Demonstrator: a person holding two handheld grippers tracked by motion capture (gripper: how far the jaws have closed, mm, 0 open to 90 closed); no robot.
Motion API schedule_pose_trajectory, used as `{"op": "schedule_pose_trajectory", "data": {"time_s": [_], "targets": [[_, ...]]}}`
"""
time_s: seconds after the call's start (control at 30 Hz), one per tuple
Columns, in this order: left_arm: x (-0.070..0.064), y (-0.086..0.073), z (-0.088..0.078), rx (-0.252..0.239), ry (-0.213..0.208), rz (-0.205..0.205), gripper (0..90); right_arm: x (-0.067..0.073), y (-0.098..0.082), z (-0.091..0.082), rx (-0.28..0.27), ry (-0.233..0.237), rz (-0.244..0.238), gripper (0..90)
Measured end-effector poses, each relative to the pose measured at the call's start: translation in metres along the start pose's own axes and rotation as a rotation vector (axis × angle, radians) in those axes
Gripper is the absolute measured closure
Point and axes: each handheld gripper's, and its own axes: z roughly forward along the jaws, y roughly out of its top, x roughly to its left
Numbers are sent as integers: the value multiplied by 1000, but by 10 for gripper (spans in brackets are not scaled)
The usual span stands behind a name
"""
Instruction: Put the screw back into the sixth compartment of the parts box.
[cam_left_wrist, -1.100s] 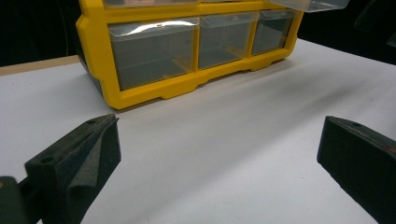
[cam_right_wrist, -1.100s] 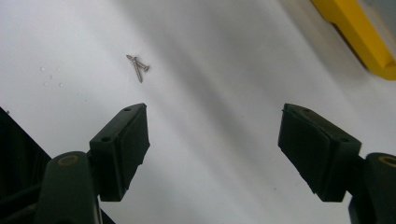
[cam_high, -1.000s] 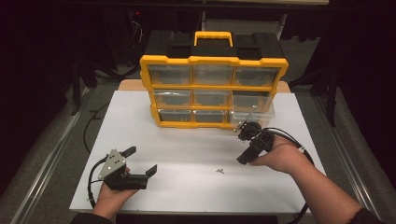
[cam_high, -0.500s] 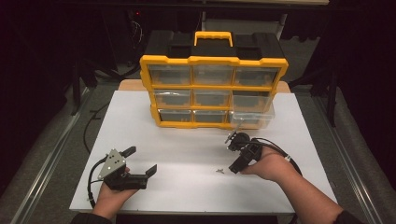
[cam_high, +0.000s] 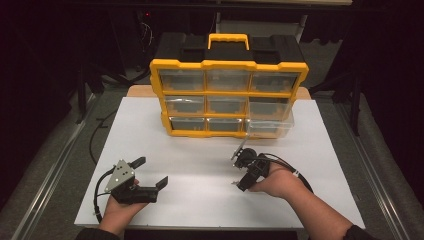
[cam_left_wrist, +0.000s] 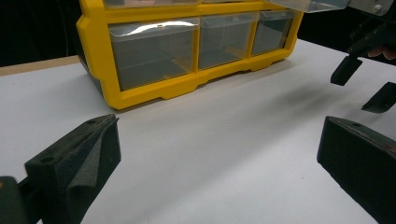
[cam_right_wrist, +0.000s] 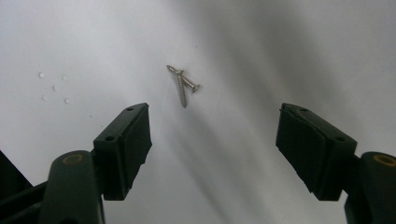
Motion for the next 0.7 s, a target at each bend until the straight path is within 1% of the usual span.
{"op": "schedule_pose_trajectory", "data": {"time_s": [0.07, 0.1, 0.2, 0.37, 0.47, 0.63, 0.7], "targets": [[0, 0, 0, 0, 0, 0, 1, 1, 1, 2, -3, 0, -10, 297], [0, 0, 0, -1, 0, -1, 1, 2, 1, 2, 4, 2, -16, 304], [0, 0, 0, -1, -1, -1, 1, 4, 3, 4, 3, 3, -22, 329], [0, 0, 0, 0, 0, -1, 1, 6, 4, 6, 3, 12, -32, 398], [0, 0, 0, -1, 0, -1, 1, 7, 4, 8, 5, 19, -41, 464], [0, 0, 0, -1, 0, -1, 1, 7, 4, 9, -9, 25, -45, 597], [0, 0, 0, 0, -1, -4, 1, 7, 5, 10, -11, 29, -45, 630]]}}
